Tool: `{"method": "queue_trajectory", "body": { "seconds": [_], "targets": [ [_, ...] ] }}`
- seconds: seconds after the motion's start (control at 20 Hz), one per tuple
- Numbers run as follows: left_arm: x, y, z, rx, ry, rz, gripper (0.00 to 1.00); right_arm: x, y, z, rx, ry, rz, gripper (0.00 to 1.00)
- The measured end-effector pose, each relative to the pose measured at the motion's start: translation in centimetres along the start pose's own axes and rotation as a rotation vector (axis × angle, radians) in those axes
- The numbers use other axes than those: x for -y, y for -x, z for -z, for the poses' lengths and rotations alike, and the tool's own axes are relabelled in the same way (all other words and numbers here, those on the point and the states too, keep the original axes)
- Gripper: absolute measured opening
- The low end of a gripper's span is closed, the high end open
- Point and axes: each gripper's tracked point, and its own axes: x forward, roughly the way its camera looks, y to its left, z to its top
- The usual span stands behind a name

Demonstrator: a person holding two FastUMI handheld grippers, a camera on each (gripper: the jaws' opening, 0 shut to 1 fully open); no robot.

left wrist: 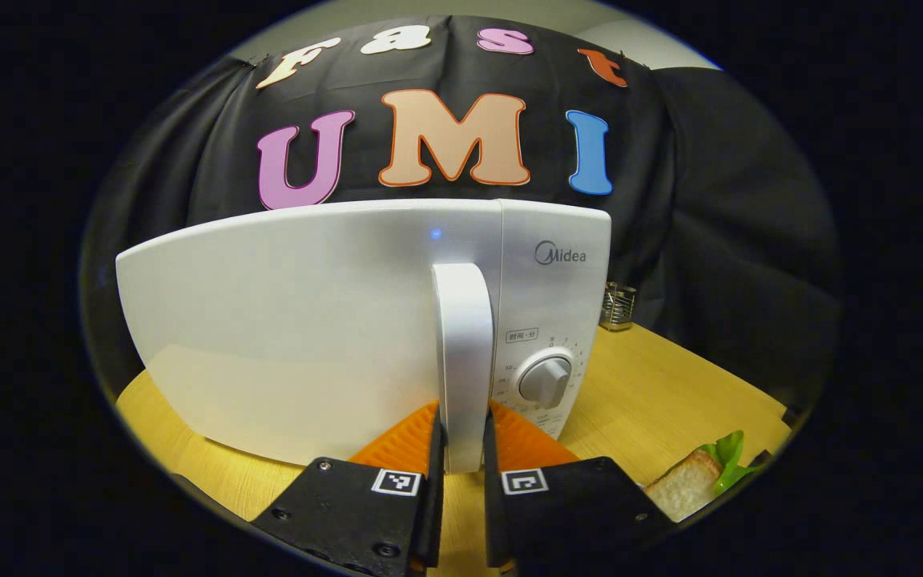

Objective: Open the microwave oven with the left hand, put the food in, and close the microwave oven.

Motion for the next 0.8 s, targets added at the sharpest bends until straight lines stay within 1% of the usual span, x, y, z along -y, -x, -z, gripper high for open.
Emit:
{"method": "queue_trajectory", "body": {
  "seconds": [0.05,0.1,0.15,0.3,0.35,0.4,0.45,0.5,0.55,0.6,0.7,0.8],
  "targets": [
    [0.0,0.2,0.1,0.001,0.0,0.004,0.2,0.1,0.1,0.0,0.002,-0.007,-0.001,0.92],
    [0.1,0.3,-0.1,0.017,-0.009,0.01,0.18,0.1,0.0,0.2,0.002,-0.013,-0.003,0.99],
    [0.1,0.2,0.1,0.017,-0.017,0.018,0.14,0.1,0.0,0.5,-0.002,-0.015,-0.005,0.92],
    [0.0,0.4,-0.2,0.06,-0.009,0.03,0.13,-0.1,-0.3,1.4,-0.021,0.003,-0.004,0.92],
    [0.0,0.3,0.1,0.057,-0.004,0.031,0.11,-0.2,-0.3,1.6,-0.026,0.013,-0.001,0.99],
    [0.0,0.4,0.0,0.06,-0.002,0.03,0.12,-0.3,-0.3,1.7,-0.028,0.019,-0.001,0.92],
    [0.1,0.6,0.2,0.053,0.006,0.028,0.11,-0.6,-0.3,2.0,-0.032,0.025,-0.004,0.92],
    [0.2,2.1,0.7,0.035,0.018,0.028,0.11,-0.9,-0.3,2.1,-0.033,0.029,-0.008,0.92],
    [0.2,3.1,0.5,0.068,0.004,0.045,0.11,-1.2,-0.4,2.1,-0.033,0.031,-0.014,0.92],
    [0.3,4.7,0.8,0.075,0.002,0.075,0.11,-1.5,-0.6,2.1,-0.029,0.029,-0.02,0.99],
    [0.3,7.5,1.5,0.096,0.008,0.129,0.12,-2.4,-1.2,2.0,-0.026,0.027,-0.035,0.99],
    [-0.3,10.4,2.5,0.082,-0.005,0.157,0.17,-3.3,-1.8,2.0,-0.022,0.025,-0.048,0.99]
  ]
}}
